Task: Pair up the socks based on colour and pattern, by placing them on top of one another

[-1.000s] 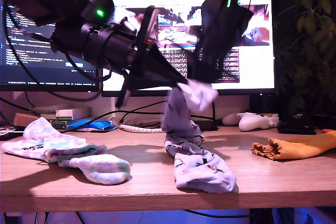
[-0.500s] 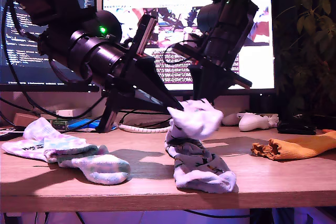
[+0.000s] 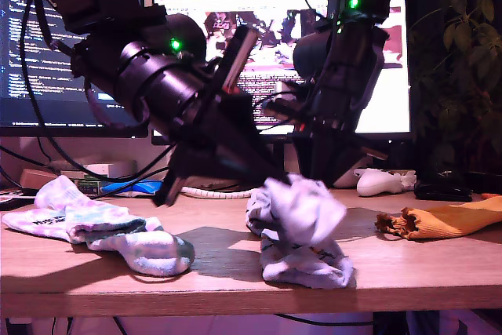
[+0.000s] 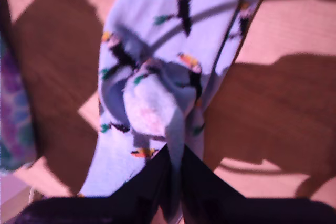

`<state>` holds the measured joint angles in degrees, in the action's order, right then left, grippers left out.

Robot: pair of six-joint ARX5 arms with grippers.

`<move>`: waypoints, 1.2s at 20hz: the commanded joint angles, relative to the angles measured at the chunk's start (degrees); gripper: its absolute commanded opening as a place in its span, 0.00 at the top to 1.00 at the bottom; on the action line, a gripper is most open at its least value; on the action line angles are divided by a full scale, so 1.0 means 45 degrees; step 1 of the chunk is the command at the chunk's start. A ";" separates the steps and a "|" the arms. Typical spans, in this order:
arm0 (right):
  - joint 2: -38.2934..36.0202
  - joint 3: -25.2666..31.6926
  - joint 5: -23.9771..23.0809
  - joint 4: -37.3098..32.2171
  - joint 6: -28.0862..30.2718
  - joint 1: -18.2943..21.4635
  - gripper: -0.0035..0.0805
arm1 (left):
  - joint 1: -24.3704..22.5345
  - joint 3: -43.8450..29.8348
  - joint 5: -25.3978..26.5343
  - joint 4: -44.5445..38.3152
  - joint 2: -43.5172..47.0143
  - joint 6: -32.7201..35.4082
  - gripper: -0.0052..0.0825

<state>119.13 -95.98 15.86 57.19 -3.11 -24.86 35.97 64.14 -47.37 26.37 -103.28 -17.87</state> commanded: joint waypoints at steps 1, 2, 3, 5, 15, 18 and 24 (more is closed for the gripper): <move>-0.0267 0.0160 -0.0204 -0.0267 -0.0015 0.0029 0.97 | 0.0087 -0.0083 0.0199 0.0287 -0.0049 0.0078 0.92; -0.0267 0.0160 -0.0204 -0.0277 -0.0039 0.0029 0.96 | 0.0087 -0.0083 0.0321 0.0437 -0.0049 0.0078 0.84; -0.0267 0.0165 -0.0214 -0.0262 -0.0034 0.0015 0.94 | 0.0092 -0.0083 0.0345 0.0573 -0.0049 0.0078 0.73; -0.0267 0.0165 -0.0248 -0.0136 -0.0024 -0.0039 0.93 | 0.0097 -0.0083 0.0335 0.0782 -0.0049 0.0073 0.58; -0.0680 0.0136 0.0398 0.0724 0.0000 -0.0121 0.56 | -0.0661 -0.0058 -0.0631 0.1433 0.0709 0.0923 0.60; -0.1671 0.0136 0.0350 0.0427 -0.0015 -0.0058 0.56 | -0.1282 -0.0058 0.0175 0.1433 0.1360 0.1360 0.70; -0.2705 0.0136 0.0272 0.0816 0.0233 0.0223 0.57 | -0.2438 -0.0058 0.2769 0.1681 0.2463 0.2113 0.86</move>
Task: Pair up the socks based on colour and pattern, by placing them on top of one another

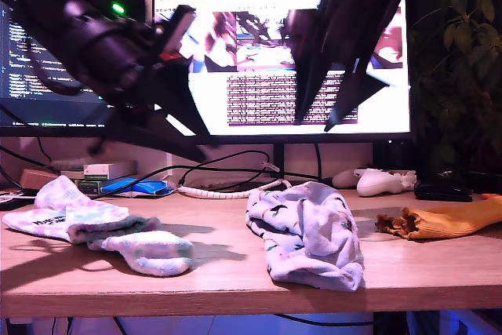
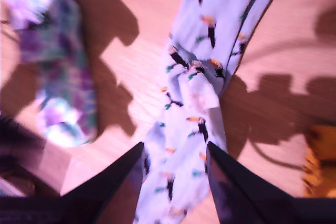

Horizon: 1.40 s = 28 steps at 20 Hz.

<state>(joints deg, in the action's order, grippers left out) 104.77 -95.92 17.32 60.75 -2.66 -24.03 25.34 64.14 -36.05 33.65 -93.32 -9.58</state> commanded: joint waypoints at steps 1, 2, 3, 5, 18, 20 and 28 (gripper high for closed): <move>0.0432 0.0121 -0.0058 0.0044 0.0452 0.0029 0.62 | -0.0223 -0.0058 0.0874 0.0301 0.0384 0.0763 0.87; 0.0418 0.0121 -0.0029 0.0010 0.0860 0.0000 0.69 | -0.0306 -0.0058 0.1535 0.0661 0.0423 0.1447 0.87; 0.0418 0.0121 -0.0019 -0.0073 0.1146 -0.0107 0.76 | -0.0359 -0.0058 0.2244 0.1146 0.0423 0.1685 0.87; 0.0418 0.0121 -0.0015 -0.0418 0.1277 -0.0311 0.95 | -0.0330 -0.0058 0.3580 0.1617 0.0384 0.2759 0.87; 0.0418 0.0121 0.0029 -0.1015 0.1311 -0.0486 0.97 | 0.0063 -0.0058 0.7558 0.0325 -0.0714 0.5576 0.57; 0.0418 0.0121 0.0029 -0.1078 0.1311 -0.0486 0.97 | 0.0063 -0.0058 0.7562 0.0223 -0.1117 0.5576 0.57; 0.0418 0.0121 0.0029 -0.1064 0.1273 -0.0491 0.97 | 0.0063 -0.0058 0.8267 -0.0034 -0.1855 0.5999 0.57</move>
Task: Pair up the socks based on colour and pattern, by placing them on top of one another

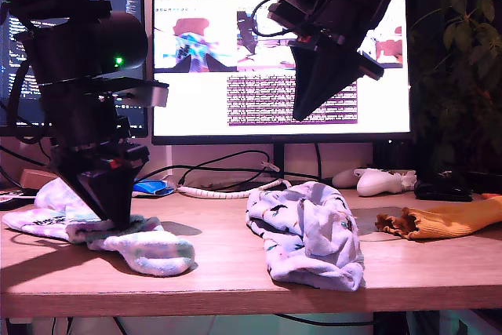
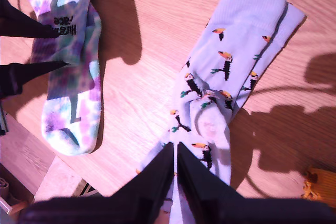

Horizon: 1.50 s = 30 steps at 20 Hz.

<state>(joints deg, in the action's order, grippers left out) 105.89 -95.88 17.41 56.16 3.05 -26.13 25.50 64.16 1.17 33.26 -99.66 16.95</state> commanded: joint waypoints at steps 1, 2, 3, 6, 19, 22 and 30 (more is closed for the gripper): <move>0.0170 0.0112 0.0010 -0.0044 0.0010 -0.0024 0.97 | 0.0029 -0.0063 -0.0005 0.0087 -0.0549 0.0102 0.57; 0.0170 0.0112 0.0010 -0.0058 0.0005 -0.0024 0.97 | 0.0053 -0.0063 0.0029 0.0039 -0.0636 0.0170 0.57; 0.0170 0.0112 0.0010 -0.0053 0.0005 -0.0019 0.97 | 0.0112 -0.0063 0.0039 0.0000 -0.0641 0.0194 0.62; 0.0170 0.0112 0.0010 -0.0058 0.0005 -0.0019 0.97 | 0.0185 0.0039 0.0670 -0.0005 -0.0573 0.0267 0.98; 0.0170 0.0112 0.0019 0.0112 0.0005 -0.0024 0.97 | -0.0228 0.5173 0.2448 0.4231 0.0699 -0.0121 0.96; 0.0170 0.0112 0.0019 0.0112 0.0005 -0.0024 0.97 | -0.0520 0.6416 0.2501 0.5435 0.0986 -0.0549 0.97; 0.0170 0.0112 0.0024 0.0058 0.0005 -0.0024 0.97 | -0.0554 0.7922 0.2521 0.7854 0.1180 -0.1457 0.96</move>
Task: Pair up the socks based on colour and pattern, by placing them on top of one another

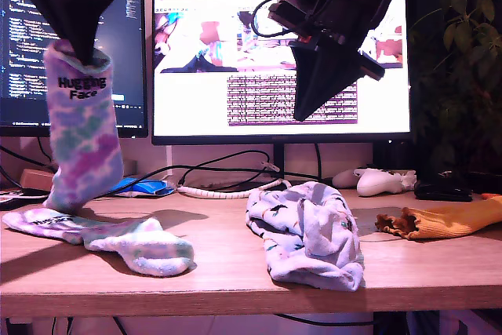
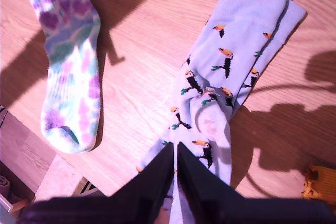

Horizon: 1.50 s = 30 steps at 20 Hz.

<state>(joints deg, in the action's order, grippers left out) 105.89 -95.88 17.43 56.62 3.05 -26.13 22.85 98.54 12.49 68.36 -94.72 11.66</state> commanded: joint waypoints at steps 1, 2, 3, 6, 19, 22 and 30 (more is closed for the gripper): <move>0.0170 0.0112 0.0015 -0.0019 0.0005 -0.0024 0.97 | 0.0034 0.0520 0.0005 0.0384 0.0083 -0.0282 0.97; 0.0170 0.0112 0.0019 -0.0015 0.0005 -0.0024 0.97 | 0.0044 0.0738 0.0000 0.0670 0.0083 -0.0554 0.96; 0.0170 0.0112 0.0019 -0.0019 0.0005 -0.0024 0.97 | 0.0039 0.0913 0.0000 0.0889 0.0083 -0.0636 0.96; 0.0170 0.0112 0.0044 -0.0019 0.0005 -0.0024 0.97 | 0.0044 0.1535 -0.0019 0.1190 0.0083 -0.0753 0.97; 0.0170 0.0112 0.0058 0.0019 0.0005 -0.0024 0.97 | 0.0510 0.1792 -0.1875 0.2093 -0.0335 -0.2064 0.96; 0.0170 0.0112 0.0053 0.0000 0.0010 -0.0024 0.97 | 0.0583 0.0869 -0.2584 0.2098 -0.0631 -0.2259 0.97; 0.0170 0.0112 0.0160 -0.0015 0.0005 -0.0024 0.97 | 0.1826 0.0238 -0.3580 0.2098 -0.1627 -0.2424 0.89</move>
<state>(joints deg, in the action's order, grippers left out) 105.89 -95.88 17.67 56.64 3.05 -26.13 30.79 101.08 -3.42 78.00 -99.15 1.17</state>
